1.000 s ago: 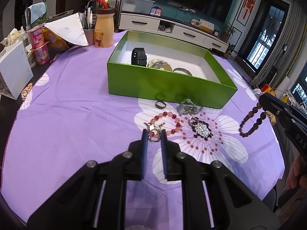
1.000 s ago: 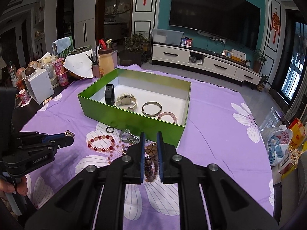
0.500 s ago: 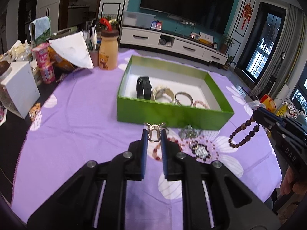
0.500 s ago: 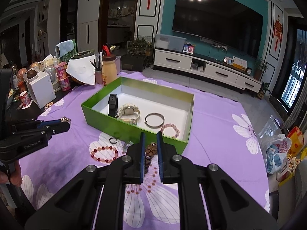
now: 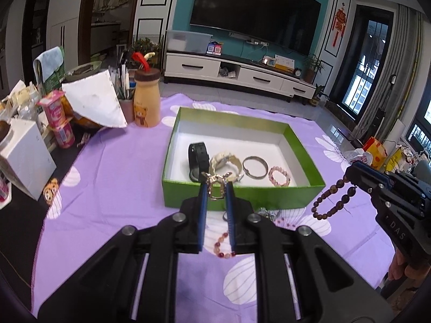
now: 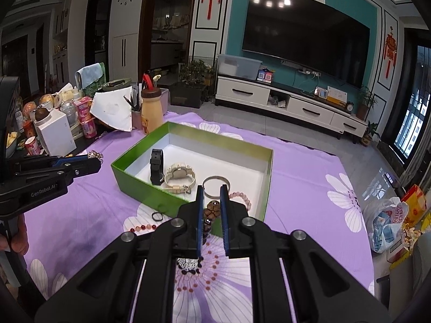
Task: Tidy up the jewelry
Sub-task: 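Carry the silver charm and brown bead bracelet over the green box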
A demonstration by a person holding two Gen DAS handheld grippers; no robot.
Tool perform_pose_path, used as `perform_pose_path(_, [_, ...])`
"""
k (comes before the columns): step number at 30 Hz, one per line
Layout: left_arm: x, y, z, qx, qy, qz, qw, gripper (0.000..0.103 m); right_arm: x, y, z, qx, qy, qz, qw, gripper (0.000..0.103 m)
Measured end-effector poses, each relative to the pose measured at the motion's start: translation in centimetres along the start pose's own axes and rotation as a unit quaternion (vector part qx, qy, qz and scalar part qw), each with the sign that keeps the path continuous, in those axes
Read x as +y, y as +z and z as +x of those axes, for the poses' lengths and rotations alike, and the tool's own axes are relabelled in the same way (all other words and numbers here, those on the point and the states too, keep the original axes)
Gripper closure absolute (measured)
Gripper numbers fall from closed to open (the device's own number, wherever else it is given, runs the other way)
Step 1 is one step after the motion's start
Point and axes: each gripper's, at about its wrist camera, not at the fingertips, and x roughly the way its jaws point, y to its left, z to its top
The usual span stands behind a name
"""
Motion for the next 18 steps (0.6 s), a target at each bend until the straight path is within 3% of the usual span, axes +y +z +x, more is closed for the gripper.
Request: perform_pose_path(18, [-0.5, 4.5, 2.6, -0.009, 0.008, 0.02, 0.9997, 0.09, -2.3, 4.0, 2.2, -0.029, -0.007, 0.002, 1.0, 0.092])
